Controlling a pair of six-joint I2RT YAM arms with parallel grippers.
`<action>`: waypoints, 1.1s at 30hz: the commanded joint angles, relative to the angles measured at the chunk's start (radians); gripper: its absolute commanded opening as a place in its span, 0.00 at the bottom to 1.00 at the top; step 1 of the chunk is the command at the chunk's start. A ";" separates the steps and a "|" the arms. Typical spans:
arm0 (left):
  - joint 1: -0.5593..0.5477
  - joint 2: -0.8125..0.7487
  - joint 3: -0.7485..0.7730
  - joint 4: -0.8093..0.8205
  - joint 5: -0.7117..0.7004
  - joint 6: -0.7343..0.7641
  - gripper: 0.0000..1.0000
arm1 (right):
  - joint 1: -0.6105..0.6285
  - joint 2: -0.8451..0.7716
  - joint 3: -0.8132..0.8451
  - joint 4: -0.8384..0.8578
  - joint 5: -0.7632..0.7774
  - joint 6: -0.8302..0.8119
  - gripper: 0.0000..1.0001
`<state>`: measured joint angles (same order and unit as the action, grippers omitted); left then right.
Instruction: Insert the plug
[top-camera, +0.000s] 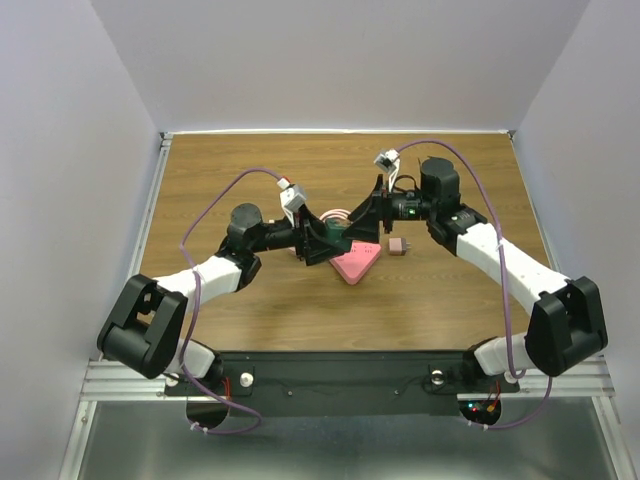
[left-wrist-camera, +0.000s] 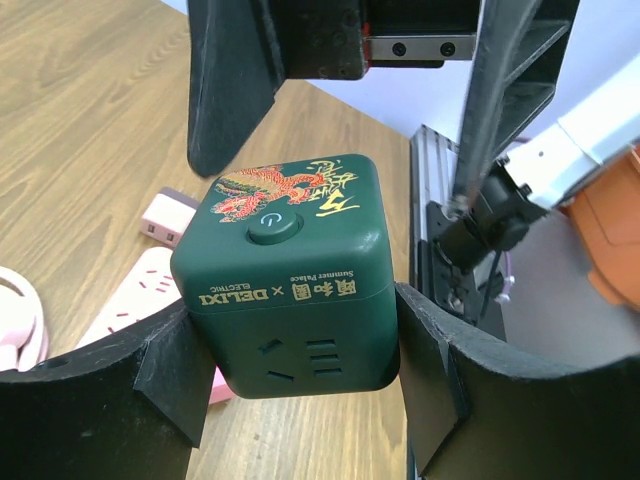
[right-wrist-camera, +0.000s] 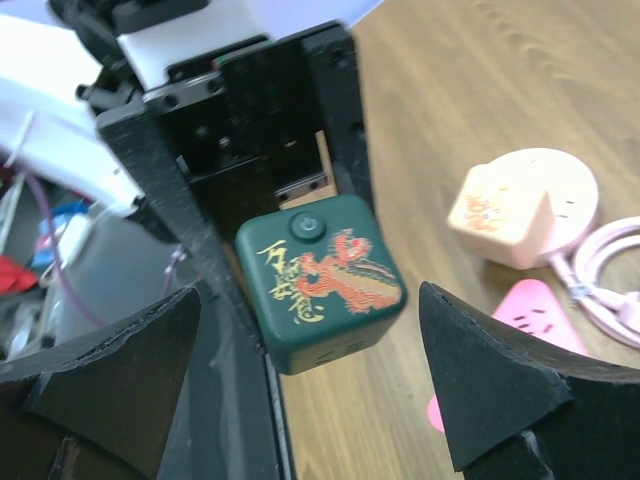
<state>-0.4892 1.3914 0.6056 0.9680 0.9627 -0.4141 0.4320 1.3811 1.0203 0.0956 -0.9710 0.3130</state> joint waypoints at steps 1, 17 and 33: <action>-0.008 -0.022 0.014 0.071 0.059 0.034 0.00 | -0.004 -0.002 0.027 0.006 -0.130 -0.029 0.95; -0.045 -0.017 0.056 0.012 0.048 0.052 0.00 | 0.001 0.030 0.032 -0.039 -0.144 -0.077 0.69; -0.051 -0.003 0.120 -0.167 -0.113 0.083 0.39 | -0.009 -0.019 -0.011 -0.073 -0.029 -0.135 0.01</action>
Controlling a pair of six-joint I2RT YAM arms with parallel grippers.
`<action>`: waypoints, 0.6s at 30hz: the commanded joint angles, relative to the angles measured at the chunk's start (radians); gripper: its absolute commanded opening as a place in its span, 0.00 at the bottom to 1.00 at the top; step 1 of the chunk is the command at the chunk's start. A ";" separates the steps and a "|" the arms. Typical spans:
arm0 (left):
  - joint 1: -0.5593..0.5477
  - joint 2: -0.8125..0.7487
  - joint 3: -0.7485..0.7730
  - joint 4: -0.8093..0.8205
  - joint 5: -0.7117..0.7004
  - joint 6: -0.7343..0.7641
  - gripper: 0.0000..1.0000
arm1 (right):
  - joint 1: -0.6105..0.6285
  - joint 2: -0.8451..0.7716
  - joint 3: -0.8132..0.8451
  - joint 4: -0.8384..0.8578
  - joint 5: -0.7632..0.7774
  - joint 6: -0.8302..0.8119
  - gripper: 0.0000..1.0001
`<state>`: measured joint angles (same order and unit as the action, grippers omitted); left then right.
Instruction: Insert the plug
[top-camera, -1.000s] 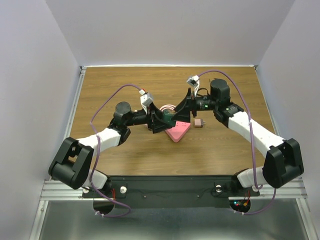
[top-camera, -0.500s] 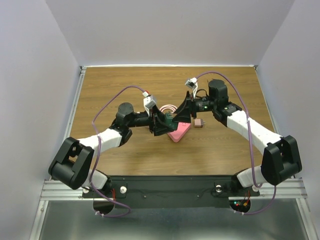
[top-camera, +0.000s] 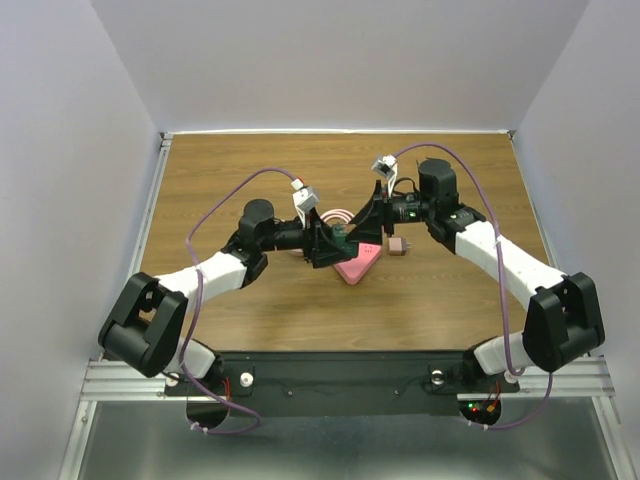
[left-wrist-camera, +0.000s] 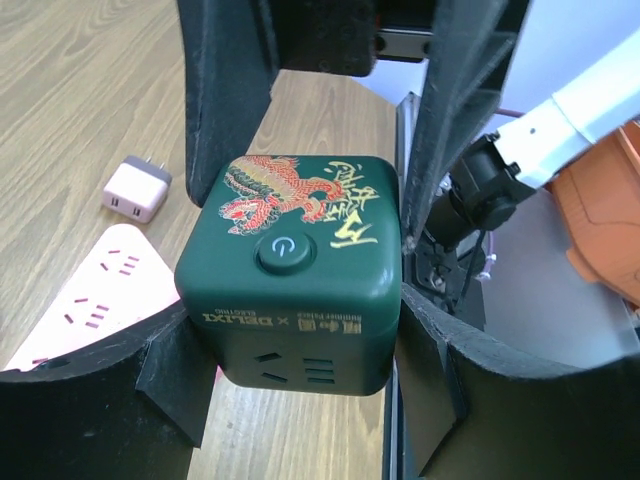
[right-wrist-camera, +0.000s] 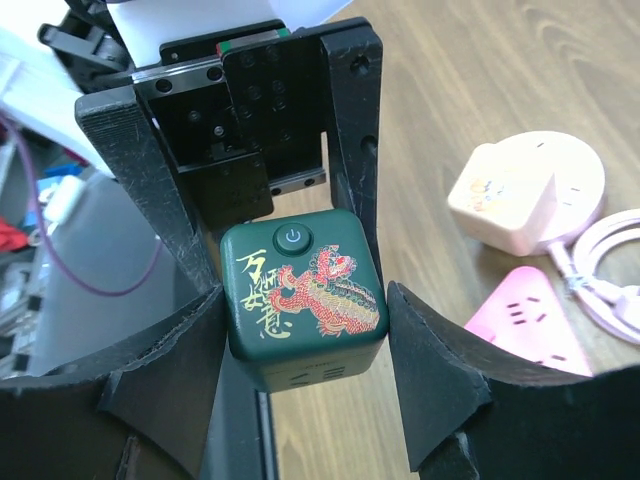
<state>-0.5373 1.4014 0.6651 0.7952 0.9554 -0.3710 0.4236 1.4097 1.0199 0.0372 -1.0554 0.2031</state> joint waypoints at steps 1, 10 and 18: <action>-0.001 -0.015 0.060 -0.002 -0.121 0.041 0.47 | -0.008 -0.052 -0.011 -0.014 0.090 -0.028 0.00; 0.003 -0.010 0.038 -0.056 -0.194 0.047 0.86 | -0.088 -0.090 0.000 -0.014 0.143 -0.027 0.00; 0.019 -0.024 0.033 -0.129 -0.331 0.055 0.92 | -0.106 -0.121 -0.012 -0.014 0.190 -0.025 0.00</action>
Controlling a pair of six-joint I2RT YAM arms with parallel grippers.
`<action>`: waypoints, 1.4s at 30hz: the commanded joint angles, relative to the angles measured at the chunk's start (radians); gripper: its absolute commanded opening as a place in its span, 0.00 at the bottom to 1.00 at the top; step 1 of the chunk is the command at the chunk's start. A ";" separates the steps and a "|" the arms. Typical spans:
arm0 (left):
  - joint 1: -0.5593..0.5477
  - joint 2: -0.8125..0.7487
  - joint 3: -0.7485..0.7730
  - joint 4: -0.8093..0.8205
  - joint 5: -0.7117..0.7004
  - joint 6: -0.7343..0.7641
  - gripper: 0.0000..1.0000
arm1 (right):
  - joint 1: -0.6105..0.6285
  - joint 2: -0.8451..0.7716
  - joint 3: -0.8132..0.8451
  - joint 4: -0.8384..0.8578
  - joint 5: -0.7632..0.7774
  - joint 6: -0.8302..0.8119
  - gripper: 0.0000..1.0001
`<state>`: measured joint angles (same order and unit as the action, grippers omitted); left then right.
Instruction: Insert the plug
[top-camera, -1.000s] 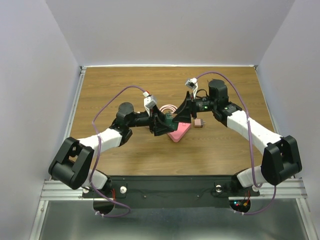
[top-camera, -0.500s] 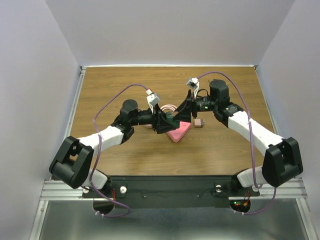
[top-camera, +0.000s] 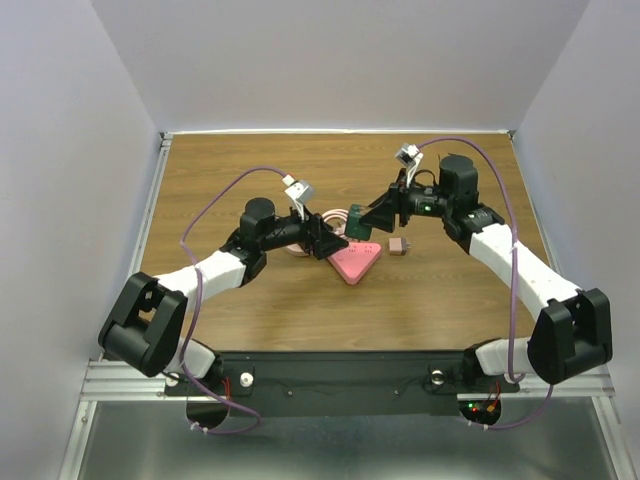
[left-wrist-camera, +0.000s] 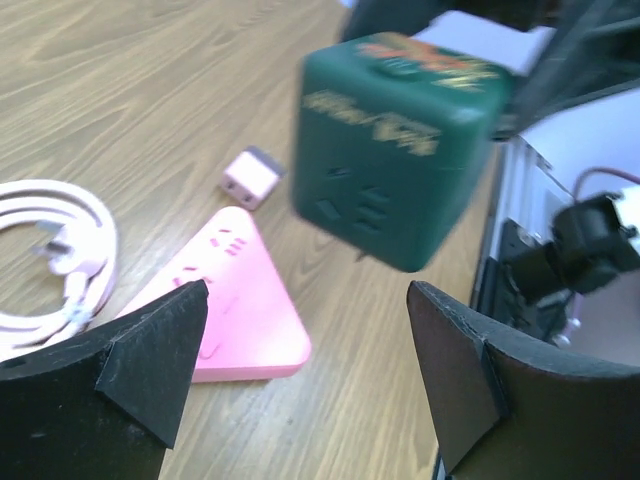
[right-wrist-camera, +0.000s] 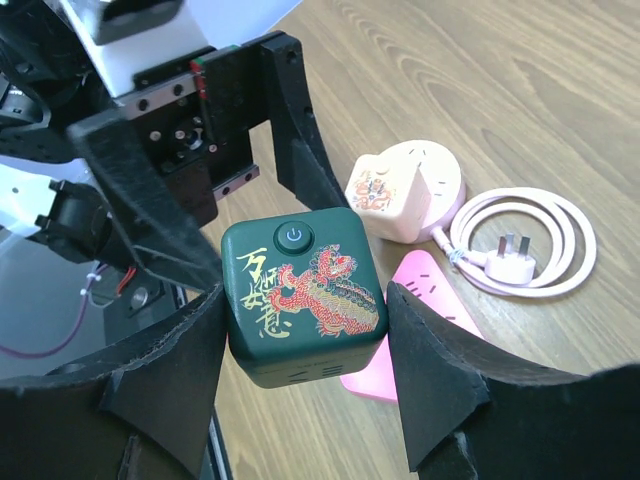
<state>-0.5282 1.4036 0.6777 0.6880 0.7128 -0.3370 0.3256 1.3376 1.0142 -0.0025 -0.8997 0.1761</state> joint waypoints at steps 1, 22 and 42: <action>0.011 -0.035 0.014 -0.031 -0.111 0.023 0.92 | -0.008 -0.051 -0.012 0.025 0.051 0.006 0.01; 0.010 -0.149 0.109 -0.599 -0.789 -0.227 0.95 | -0.008 -0.023 -0.022 0.025 0.443 0.034 0.00; -0.321 -0.168 0.059 -0.611 -0.883 -0.312 0.95 | -0.010 -0.080 -0.085 0.025 0.631 0.056 0.00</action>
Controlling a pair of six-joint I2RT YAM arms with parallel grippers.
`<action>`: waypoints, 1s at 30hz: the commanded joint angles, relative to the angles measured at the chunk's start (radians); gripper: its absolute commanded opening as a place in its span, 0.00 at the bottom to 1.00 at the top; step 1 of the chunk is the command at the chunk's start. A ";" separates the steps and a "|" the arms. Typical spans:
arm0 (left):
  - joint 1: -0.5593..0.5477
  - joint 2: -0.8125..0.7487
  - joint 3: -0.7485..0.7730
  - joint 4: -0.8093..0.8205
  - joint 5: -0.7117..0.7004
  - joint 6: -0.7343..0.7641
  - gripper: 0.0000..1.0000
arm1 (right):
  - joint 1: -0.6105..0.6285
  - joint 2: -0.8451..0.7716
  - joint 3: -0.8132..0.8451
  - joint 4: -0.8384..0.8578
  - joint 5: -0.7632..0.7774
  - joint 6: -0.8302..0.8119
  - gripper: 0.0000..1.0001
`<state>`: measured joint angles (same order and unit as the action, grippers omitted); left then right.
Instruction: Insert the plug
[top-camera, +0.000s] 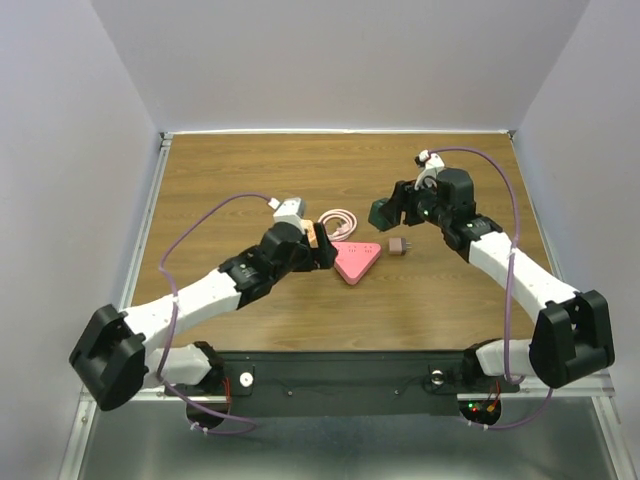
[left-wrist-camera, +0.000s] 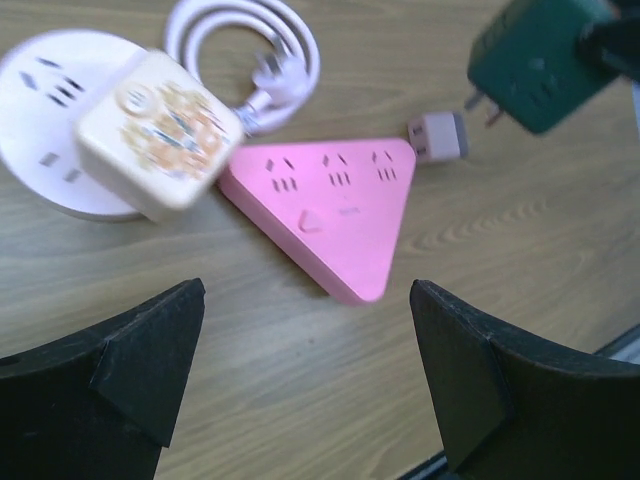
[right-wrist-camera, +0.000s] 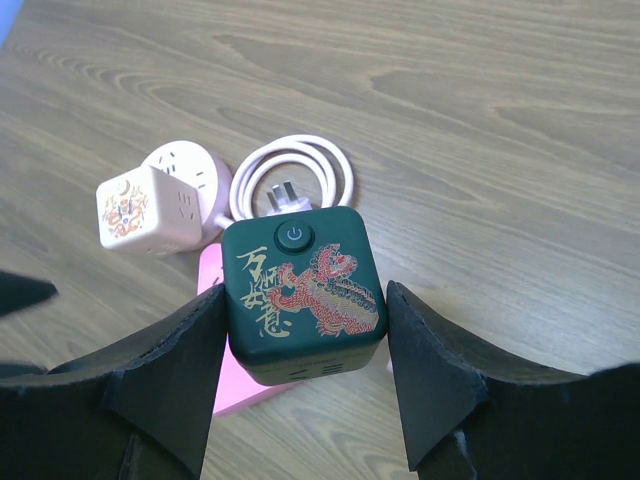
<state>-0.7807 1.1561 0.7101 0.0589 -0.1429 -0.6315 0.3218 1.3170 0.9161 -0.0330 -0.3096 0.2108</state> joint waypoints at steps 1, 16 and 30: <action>-0.083 0.105 0.035 0.018 -0.030 -0.022 0.95 | -0.006 -0.065 0.010 0.056 0.043 0.024 0.00; -0.200 0.502 0.310 -0.057 -0.083 0.073 0.96 | -0.007 -0.151 -0.019 0.053 0.040 0.033 0.01; -0.204 0.643 0.348 -0.140 -0.145 0.219 0.75 | -0.007 -0.128 -0.013 0.053 0.024 0.025 0.01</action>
<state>-0.9817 1.7813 1.0313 -0.0551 -0.2447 -0.4896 0.3210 1.1915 0.8867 -0.0380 -0.2733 0.2359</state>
